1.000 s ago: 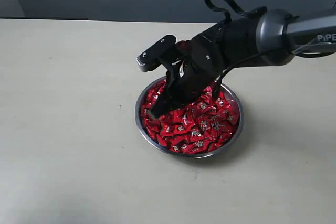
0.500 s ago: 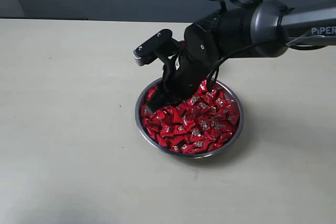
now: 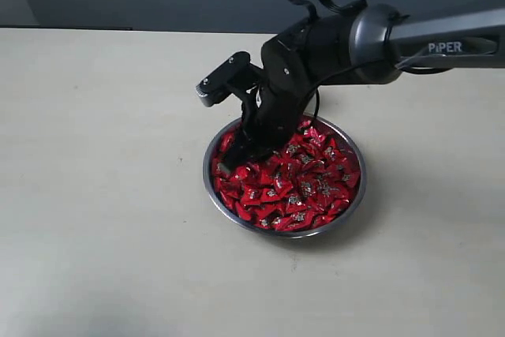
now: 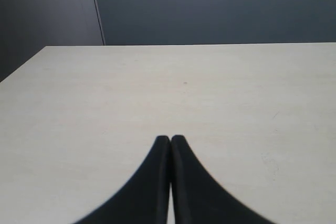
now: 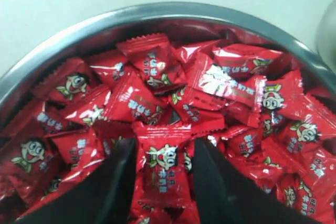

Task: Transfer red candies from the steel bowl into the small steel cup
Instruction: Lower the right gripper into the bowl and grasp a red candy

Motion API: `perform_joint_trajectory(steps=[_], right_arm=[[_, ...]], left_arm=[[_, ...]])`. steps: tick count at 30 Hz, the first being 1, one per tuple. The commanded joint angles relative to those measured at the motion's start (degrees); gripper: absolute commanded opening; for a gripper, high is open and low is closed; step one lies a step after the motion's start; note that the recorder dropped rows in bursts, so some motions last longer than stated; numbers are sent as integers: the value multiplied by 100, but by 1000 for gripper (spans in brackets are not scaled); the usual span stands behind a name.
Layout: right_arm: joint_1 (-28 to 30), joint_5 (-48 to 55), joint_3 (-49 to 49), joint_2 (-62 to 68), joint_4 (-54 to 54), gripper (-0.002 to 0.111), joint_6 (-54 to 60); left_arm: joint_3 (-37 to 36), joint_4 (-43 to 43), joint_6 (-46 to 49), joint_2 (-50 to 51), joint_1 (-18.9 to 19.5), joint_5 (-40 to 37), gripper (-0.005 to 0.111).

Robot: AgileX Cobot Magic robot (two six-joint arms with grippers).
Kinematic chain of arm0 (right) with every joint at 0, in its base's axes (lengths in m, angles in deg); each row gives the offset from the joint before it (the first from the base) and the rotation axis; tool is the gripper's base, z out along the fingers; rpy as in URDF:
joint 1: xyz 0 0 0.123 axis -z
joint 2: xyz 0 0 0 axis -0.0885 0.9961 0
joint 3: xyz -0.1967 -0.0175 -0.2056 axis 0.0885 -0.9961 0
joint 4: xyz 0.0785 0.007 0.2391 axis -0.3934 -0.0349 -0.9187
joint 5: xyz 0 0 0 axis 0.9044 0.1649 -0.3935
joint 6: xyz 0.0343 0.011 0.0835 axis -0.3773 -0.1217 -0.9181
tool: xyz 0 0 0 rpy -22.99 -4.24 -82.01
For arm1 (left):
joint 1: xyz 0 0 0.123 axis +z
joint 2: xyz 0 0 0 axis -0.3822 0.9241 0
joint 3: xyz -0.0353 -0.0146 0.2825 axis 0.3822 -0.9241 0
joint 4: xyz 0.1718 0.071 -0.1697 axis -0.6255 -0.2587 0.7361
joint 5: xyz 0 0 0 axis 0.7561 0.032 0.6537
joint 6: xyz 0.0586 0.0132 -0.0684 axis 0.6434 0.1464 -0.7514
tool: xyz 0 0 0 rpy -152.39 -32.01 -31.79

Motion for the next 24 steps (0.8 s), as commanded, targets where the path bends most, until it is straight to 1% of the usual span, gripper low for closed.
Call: perform_joint_trajectory(steps=[1,13,14,16,20,24], right_arm=[[-3,61,79,62,60,36,37],[-3,101,79,301,60,36,37],[-3,102,79,301,60,34,37],[-3,102,79,301,60,25,37],[-3,100,79,301,185,-1,37],[-3,100,79,301,195,-1,37]], left_arm=[[-22,-7,-15,-26,5,10,0],[-22,-7,-15,-26,5,10,0],[-22,-7,-15,-26,5,10,0],[-22,-7,-15,-26,5,10,0],[-22,-7,-15,-26,5,10,0],[-22,-7,-15,-26,5,10,0]])
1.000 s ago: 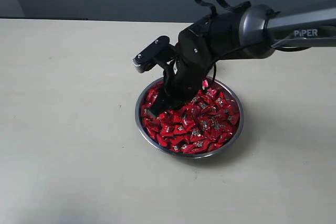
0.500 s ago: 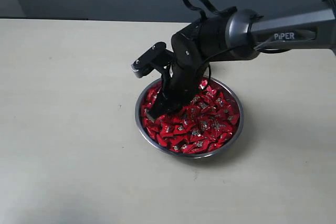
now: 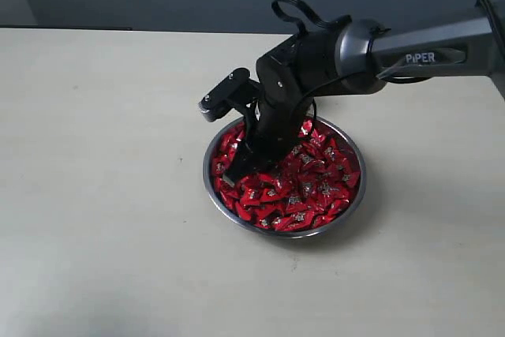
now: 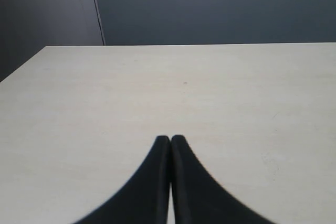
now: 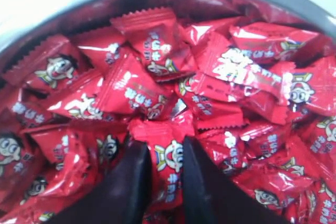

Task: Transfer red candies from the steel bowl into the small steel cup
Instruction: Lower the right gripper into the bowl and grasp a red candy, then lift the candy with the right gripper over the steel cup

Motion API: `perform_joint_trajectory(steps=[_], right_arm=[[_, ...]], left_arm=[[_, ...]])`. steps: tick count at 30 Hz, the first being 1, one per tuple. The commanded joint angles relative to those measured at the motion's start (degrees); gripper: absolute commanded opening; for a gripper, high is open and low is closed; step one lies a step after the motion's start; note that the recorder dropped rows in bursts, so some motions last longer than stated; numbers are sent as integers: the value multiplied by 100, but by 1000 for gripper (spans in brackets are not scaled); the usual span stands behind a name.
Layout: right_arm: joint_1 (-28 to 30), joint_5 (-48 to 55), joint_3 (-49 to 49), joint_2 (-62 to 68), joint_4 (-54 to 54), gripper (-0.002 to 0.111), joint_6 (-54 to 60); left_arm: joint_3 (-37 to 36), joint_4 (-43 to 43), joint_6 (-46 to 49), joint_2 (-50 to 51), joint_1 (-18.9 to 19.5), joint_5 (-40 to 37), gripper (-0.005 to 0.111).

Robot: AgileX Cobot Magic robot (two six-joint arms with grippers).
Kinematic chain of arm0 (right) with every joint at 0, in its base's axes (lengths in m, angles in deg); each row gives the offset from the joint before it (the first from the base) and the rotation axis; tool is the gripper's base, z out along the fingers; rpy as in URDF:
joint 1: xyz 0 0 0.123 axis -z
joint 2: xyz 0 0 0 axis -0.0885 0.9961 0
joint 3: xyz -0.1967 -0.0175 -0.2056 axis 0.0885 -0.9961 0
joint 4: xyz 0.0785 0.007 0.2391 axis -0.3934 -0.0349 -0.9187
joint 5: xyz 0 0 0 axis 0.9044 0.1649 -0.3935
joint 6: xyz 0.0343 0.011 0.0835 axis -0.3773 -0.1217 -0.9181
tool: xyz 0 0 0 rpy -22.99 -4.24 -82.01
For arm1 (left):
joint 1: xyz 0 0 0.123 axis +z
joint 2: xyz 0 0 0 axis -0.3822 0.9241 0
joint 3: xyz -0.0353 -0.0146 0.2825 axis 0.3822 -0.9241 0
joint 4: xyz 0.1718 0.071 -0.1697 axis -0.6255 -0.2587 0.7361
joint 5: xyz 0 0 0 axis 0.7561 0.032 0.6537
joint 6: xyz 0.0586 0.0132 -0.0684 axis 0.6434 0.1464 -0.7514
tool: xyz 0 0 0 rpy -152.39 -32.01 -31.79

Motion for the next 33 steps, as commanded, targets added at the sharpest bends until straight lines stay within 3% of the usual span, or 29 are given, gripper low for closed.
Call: perform_joint_trajectory(steps=[1,16,19,20,22,25,29,33], right_arm=[[-3,26,29,-16,92,-1,22],[-3,60,29,-624,130,-1,-6],[85,-188,29,-821,1333,-1,-1574],[253,-289,29,-930,1973,-1,-2596],[687,-495,29,-1044,2174,-1,-3308],[1352,-1285,-99,-1286,1361,-1,-3296],[1471,-2081,-184,-1297,1207,-1,-3075],[1471,-1581,502,-875,929,-1,-2498]], left_arm=[[-22,-7,-15,-26,5,10,0],[-22,-7,-15,-26,5,10,0],[-22,-7,-15,-26,5,10,0],[-22,-7,-15,-26,5,10,0],[-22,-7,-15,-26,5,10,0],[-22,-7,-15,-26,5,10,0],[-22,-7,-15,-26,5,10,0],[-22,-7,-15,-26,5,10,0]])
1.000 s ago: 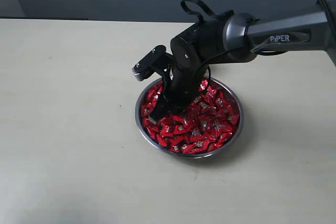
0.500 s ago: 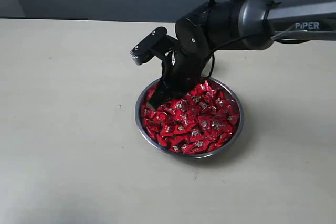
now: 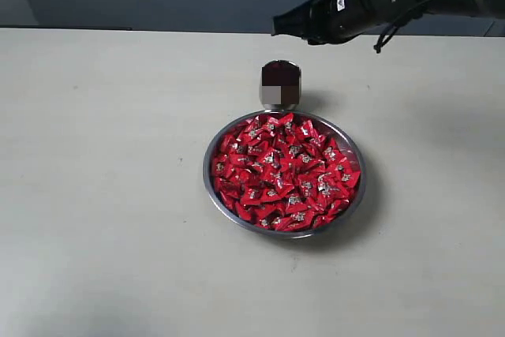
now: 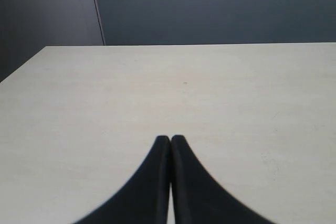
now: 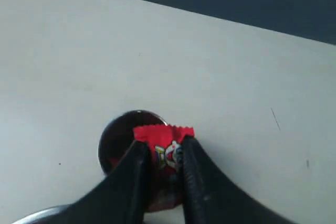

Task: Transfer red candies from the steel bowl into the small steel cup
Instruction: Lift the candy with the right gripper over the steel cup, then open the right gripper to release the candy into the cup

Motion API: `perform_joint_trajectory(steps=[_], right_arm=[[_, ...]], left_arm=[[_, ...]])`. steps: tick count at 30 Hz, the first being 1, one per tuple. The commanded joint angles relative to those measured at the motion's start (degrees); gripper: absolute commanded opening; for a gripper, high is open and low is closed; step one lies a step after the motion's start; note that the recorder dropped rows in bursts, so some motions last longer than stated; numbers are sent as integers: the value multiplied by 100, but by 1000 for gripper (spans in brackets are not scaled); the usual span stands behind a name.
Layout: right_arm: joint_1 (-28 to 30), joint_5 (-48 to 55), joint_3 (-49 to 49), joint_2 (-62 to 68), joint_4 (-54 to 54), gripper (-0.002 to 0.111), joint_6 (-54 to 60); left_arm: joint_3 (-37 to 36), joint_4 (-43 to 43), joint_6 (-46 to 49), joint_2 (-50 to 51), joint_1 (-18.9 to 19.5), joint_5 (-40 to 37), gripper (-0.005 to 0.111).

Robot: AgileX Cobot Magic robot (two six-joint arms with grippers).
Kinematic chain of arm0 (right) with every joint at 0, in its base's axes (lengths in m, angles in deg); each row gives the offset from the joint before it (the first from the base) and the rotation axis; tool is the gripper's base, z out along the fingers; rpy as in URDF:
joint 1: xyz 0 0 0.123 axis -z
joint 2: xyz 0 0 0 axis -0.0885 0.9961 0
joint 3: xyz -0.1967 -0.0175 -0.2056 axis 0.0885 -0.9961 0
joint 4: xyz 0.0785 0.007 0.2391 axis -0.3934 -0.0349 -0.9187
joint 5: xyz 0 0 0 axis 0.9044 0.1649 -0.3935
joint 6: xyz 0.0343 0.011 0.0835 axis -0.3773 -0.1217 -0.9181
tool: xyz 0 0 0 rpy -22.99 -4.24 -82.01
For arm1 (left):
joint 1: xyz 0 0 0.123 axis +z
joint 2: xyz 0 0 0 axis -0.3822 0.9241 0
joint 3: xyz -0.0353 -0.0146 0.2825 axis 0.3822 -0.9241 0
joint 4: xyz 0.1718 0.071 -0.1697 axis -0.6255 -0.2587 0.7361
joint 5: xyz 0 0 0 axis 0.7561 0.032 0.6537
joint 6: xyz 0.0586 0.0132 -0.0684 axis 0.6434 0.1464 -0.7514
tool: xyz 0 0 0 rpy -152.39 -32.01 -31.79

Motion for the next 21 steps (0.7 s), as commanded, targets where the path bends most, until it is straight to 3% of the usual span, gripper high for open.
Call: perform_joint_trajectory(steps=[1,4,12,21], right_arm=[[23,537,786,452,-456,-1,843],[23,1140,1521,865,-1251,-1,1733],[23,2913,3432,2052,-1809,-1,2368],[23,3258,3833,2425,-1971,-1,2403]], left_arm=[[-22,-7,-15,-26,5,10,0],[-22,-7,-15,-26,5,10,0],[-22,-7,-15,-26,5,10,0],[-22,-7,-15,-26,5,10,0]])
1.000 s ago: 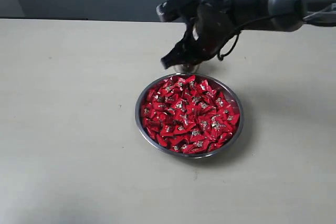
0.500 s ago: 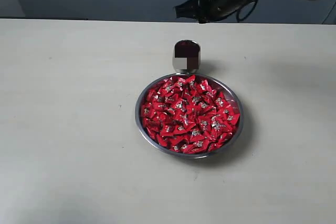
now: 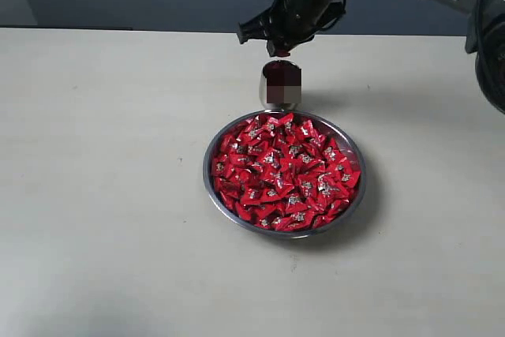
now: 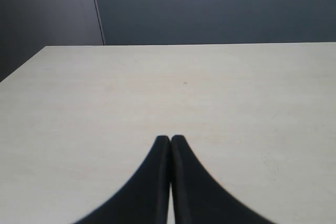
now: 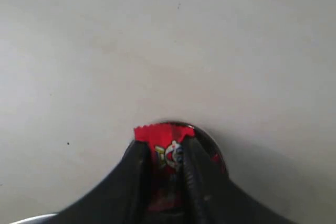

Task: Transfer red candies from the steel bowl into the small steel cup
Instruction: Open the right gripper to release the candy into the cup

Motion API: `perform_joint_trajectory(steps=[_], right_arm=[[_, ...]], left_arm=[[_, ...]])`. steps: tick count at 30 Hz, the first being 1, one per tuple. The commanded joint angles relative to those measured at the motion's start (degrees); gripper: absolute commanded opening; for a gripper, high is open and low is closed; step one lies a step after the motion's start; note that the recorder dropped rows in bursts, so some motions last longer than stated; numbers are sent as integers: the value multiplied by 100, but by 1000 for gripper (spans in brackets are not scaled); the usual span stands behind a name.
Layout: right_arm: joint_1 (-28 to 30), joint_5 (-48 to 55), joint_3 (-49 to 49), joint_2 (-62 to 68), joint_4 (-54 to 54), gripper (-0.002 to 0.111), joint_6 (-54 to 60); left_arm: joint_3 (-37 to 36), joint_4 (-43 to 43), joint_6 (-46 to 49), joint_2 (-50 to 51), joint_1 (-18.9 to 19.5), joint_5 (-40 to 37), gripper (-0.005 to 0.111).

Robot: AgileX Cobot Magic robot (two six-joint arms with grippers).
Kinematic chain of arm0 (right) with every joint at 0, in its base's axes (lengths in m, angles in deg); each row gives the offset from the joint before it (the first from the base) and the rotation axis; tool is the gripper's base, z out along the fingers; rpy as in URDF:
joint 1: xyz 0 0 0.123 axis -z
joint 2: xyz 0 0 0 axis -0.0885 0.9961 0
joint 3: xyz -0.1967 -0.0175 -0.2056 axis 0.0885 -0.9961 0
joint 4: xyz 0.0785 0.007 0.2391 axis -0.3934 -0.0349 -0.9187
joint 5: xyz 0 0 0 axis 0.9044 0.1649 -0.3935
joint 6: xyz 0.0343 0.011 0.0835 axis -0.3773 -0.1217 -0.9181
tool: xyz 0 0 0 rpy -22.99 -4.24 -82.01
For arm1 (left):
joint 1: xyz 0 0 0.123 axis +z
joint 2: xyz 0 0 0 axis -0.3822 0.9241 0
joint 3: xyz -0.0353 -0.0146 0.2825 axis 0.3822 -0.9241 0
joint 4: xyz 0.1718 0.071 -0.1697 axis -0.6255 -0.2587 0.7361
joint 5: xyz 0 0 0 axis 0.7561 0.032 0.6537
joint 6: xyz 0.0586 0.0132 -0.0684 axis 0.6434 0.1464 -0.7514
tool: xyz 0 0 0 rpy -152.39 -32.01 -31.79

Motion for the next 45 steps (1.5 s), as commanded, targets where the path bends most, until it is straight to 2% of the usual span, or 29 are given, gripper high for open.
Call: perform_joint_trajectory(steps=[1,9,12,16,18,27,29,31,39,45], right_arm=[[23,66,75,44,-29,-1,92],[23,260,75,192,78,0,137],[23,240,75,192,107,11,137],[23,252,101,192,107,34,137],[23,252,101,192,107,38,137],[23,608,101,192,107,35,137],[23,710,101,192,95,21,123],[23,700,90,182,39,0,123],[23,-15,-272,-239,-498,0,99],[23,-1675,-1984,-1198,-535,0,-78]], left_arm=[[-22,-7,-15,-26,5,10,0],[-22,-7,-15,-26,5,10,0],[-22,-7,-15,-26,5,10,0],[-22,-7,-15,-26,5,10,0],[-22,-7,-15,-26,5,10,0],[-22,-7,-15,-26,5,10,0],[-22,-7,-15,-26,5,10,0],[-22,-7,-15,-26,5,10,0],[-22,-7,-15,-26,5,10,0],[-22,-7,-15,-26,5,10,0]])
